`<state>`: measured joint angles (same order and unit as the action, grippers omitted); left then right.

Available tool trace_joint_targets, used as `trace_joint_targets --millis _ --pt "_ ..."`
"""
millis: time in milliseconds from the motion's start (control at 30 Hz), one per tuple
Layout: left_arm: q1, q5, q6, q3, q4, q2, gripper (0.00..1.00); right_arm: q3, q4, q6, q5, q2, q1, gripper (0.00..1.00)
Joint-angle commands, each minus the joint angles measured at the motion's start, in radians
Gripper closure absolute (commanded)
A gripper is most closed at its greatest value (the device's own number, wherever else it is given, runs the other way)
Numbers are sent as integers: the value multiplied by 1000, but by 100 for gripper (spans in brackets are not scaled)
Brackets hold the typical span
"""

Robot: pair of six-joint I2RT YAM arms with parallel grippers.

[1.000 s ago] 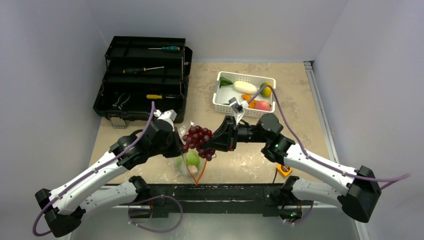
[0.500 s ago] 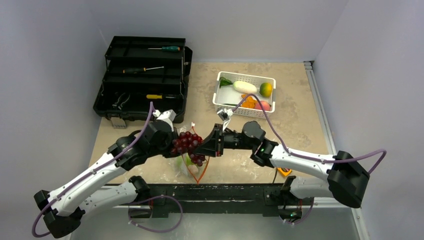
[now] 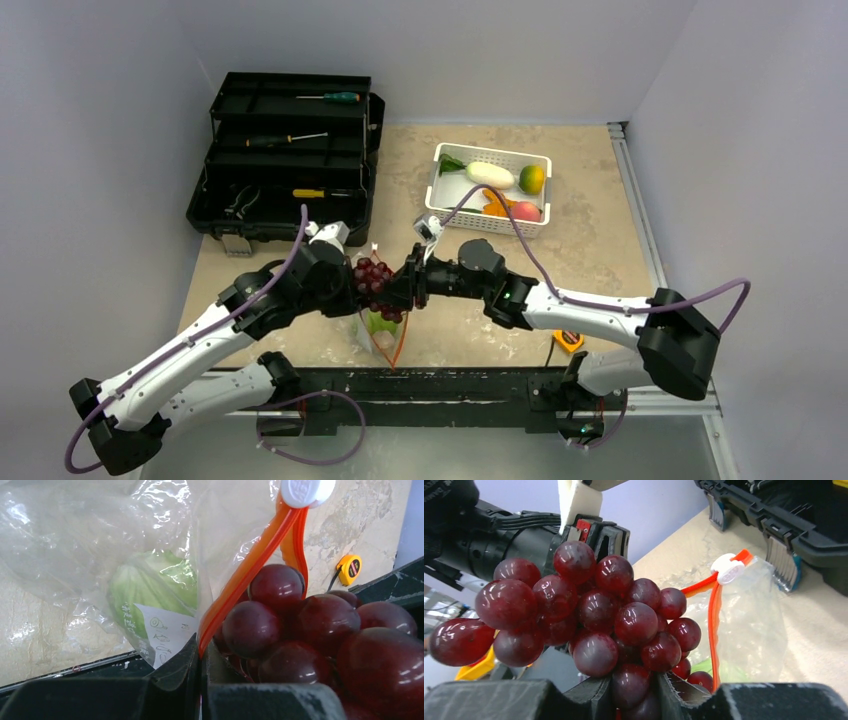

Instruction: Place the food in the zip-top bag and seal the zipper

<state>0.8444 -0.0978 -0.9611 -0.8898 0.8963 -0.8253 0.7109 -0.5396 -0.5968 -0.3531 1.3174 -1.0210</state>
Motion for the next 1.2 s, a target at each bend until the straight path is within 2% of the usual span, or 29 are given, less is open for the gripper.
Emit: trace_joint_targets --millis 0,267,433,800,1167 --pt "4 53 -26 -18 -77 9 100 75 23 87 80 40 -9 69" --pt "4 48 -27 -15 -67 22 100 121 74 136 139 75 -21 47" --pt "5 37 -29 -16 -54 32 100 147 156 177 199 70 -24 37" --pt "4 8 -29 -32 -34 53 100 132 290 229 283 -13 -27 24" --pt "4 -4 -30 -31 -20 63 100 147 416 224 332 -98 -26 24"
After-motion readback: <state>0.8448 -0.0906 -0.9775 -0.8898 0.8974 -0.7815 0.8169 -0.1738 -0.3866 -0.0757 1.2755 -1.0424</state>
